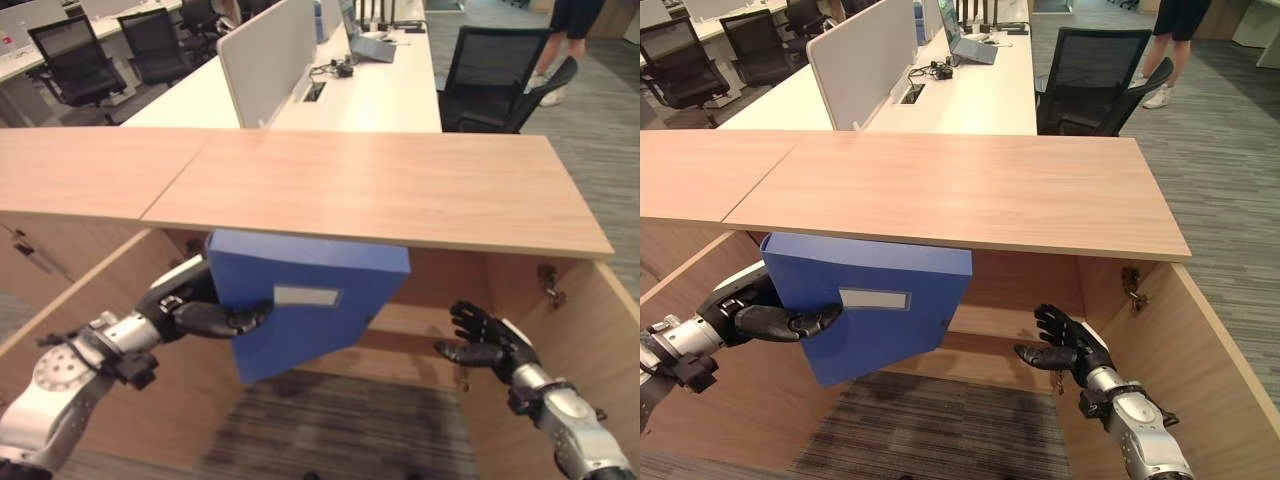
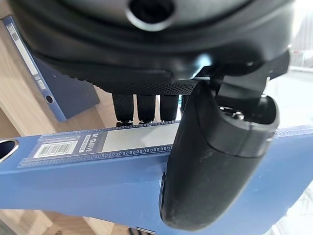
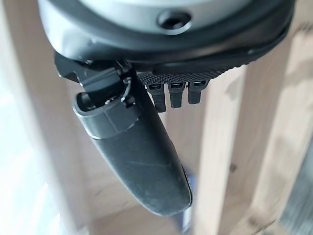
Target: Put the empty folder in the office cabinet
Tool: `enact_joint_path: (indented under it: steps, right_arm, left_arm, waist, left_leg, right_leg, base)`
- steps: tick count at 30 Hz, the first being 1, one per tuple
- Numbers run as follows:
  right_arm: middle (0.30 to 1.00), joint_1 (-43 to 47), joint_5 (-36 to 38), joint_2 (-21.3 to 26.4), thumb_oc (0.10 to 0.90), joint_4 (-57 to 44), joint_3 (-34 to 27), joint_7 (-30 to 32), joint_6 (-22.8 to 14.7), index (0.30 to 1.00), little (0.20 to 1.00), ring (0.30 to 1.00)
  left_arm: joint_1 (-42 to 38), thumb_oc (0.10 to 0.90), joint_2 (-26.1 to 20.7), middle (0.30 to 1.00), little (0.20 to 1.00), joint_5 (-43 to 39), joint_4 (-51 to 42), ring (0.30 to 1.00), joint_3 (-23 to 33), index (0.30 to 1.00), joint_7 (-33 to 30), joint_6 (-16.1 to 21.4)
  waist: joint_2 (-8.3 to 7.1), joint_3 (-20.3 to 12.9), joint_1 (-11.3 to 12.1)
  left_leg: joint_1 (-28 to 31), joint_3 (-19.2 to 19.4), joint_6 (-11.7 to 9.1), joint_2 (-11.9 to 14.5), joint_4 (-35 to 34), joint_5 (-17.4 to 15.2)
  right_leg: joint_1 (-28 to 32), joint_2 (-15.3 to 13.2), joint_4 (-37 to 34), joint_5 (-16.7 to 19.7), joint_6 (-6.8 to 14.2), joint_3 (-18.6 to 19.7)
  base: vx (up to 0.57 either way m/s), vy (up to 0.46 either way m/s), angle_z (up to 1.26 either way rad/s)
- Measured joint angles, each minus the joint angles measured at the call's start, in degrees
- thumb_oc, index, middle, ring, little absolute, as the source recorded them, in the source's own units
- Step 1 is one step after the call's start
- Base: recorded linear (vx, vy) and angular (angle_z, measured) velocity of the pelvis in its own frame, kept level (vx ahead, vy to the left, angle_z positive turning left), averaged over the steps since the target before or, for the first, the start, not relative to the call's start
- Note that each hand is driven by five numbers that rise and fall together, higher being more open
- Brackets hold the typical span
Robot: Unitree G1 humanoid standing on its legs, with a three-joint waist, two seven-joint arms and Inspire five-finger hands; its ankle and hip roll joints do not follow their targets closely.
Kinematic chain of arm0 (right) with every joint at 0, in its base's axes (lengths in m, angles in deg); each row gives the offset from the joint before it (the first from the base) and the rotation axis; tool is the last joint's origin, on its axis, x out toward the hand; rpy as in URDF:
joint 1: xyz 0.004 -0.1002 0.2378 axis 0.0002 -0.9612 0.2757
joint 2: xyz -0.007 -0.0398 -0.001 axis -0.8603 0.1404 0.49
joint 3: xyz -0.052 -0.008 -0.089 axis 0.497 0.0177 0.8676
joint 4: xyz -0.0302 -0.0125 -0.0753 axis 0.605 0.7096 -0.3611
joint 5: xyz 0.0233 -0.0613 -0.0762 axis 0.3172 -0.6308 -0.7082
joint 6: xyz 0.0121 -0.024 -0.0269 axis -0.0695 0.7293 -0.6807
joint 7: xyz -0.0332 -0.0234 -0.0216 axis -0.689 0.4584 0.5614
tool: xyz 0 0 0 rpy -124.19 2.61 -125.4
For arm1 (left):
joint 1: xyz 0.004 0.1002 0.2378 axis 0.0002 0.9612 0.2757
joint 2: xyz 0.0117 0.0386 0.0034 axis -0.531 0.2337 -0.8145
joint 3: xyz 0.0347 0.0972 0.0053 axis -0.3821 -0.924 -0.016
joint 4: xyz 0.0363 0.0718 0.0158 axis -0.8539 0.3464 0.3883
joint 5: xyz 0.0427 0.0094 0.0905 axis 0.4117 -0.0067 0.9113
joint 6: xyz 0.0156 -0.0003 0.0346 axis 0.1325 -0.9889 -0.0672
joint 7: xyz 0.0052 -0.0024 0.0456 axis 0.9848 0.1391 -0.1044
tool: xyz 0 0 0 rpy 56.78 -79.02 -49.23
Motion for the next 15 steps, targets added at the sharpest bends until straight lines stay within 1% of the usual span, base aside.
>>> enact_joint_path:
  steps: [5,9,15]
  right_arm:
    - [0.900,0.50,4.81,-0.72,0.800,-4.68,1.41,-3.88,0.67,0.900,0.900,0.900]
    - [0.900,1.10,6.66,-1.51,0.800,-4.88,3.18,-4.94,1.37,0.900,0.900,0.900]
    - [0.900,2.37,6.93,-2.50,0.800,-5.20,7.31,-6.52,2.78,0.900,0.900,0.900]
  left_arm:
    - [-0.60,0.400,0.63,0.300,0.300,-0.01,0.00,0.300,0.00,0.300,0.92,0.02]
    - [-0.64,0.400,0.64,0.300,0.300,0.08,-0.03,0.300,0.00,0.300,1.33,0.02]
    - [-1.48,0.400,0.80,0.300,0.300,0.41,-0.64,0.300,-0.07,0.300,2.48,0.02]
  waist:
    - [0.00,0.00,0.02]
    - [-0.03,-0.01,0.13]
    - [-0.04,-0.01,0.08]
  left_leg:
    - [0.02,0.03,-0.01,0.04,0.00,-0.01]
    - [0.01,0.03,-0.01,0.02,0.00,-0.01]
    - [0.01,0.12,-0.01,0.07,0.00,-0.02]
  right_leg:
    - [0.00,0.03,-0.15,-0.01,0.00,0.04]
    - [0.00,0.03,-0.14,0.00,0.00,0.04]
    - [-0.05,0.07,-0.14,0.00,-0.01,0.13]
  base:
    - [0.00,0.000,0.00]
    - [0.00,0.000,0.00]
    - [0.00,0.000,0.00]
